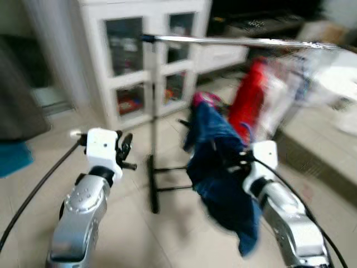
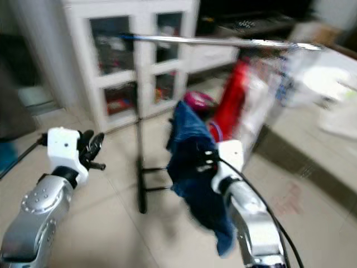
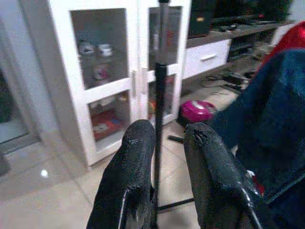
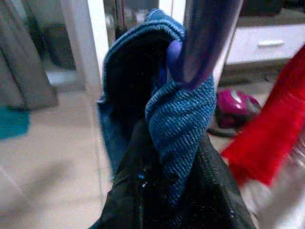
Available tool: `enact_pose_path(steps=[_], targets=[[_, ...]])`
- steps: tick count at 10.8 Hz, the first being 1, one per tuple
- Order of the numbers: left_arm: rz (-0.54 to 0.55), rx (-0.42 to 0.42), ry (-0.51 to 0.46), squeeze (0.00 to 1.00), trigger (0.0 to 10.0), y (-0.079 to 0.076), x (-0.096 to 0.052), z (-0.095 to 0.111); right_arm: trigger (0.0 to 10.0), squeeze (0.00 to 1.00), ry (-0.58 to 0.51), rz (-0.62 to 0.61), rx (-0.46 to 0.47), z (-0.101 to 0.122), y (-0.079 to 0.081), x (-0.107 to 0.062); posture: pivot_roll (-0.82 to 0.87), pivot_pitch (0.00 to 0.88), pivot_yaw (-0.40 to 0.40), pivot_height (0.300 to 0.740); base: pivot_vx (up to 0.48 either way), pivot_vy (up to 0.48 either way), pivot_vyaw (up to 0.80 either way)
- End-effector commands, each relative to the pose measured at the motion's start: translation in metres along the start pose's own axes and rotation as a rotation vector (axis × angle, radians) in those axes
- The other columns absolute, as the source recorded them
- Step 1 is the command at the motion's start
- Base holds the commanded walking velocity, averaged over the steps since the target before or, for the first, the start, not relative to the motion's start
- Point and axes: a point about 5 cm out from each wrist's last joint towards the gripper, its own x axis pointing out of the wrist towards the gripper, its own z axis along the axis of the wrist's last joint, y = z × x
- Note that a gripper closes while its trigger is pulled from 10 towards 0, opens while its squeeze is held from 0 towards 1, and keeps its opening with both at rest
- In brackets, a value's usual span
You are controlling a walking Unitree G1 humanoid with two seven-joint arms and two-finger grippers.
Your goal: Hang hanger
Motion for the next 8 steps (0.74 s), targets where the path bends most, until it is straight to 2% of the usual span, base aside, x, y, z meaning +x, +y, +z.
enact_pose_path(steps=[1, 8], targets=[[-0.029, -0.001, -0.007, 0.0, 10.0, -0.0092, 0.0012, 0.0006, 10.0, 0.0, -0.04, -0.043, -0.003, 0.0048, -0.011, -0.0033, 0.1, 0.0, -0.096, 0.74, 0.296, 0.0, 0.0], [-0.026, -0.007, 0.008, 0.0, 10.0, -0.0059, -0.0023, -0.0024, 10.0, 0.0, -0.032, -0.041, -0.004, 0.0018, -0.0094, -0.0021, 0.12, 0.0, -0.103, 0.74, 0.335, 0.0, 0.0]])
